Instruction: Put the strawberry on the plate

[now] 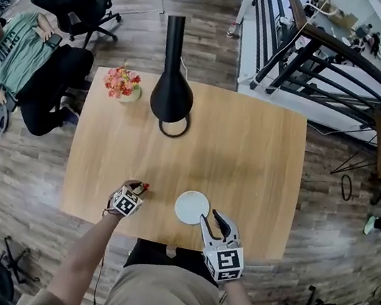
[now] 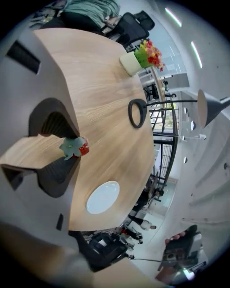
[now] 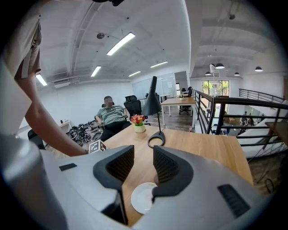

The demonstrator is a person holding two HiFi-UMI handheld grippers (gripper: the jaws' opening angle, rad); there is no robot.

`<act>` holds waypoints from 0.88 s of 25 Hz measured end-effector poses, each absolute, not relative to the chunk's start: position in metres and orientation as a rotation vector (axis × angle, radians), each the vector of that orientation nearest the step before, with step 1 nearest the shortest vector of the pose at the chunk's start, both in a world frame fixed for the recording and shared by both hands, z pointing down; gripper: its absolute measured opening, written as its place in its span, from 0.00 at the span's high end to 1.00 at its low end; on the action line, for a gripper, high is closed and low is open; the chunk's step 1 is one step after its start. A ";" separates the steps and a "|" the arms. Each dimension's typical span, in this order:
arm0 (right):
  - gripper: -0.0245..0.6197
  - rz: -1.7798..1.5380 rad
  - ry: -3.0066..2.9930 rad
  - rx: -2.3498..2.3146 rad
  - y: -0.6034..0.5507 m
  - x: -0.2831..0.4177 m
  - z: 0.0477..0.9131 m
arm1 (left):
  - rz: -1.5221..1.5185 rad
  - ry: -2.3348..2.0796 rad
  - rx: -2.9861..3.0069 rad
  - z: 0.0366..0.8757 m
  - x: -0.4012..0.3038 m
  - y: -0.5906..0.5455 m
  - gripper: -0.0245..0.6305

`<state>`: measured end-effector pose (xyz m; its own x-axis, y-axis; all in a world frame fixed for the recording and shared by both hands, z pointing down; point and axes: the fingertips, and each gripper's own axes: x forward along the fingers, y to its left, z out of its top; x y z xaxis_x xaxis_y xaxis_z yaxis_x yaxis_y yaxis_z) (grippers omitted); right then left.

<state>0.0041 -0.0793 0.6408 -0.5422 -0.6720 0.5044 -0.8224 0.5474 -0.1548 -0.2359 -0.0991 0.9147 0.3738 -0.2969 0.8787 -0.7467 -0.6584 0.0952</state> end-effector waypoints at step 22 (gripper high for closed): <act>0.75 0.352 -2.572 1.128 -0.082 0.021 0.607 | 0.692 -1.316 2.234 0.728 -0.211 -0.072 0.75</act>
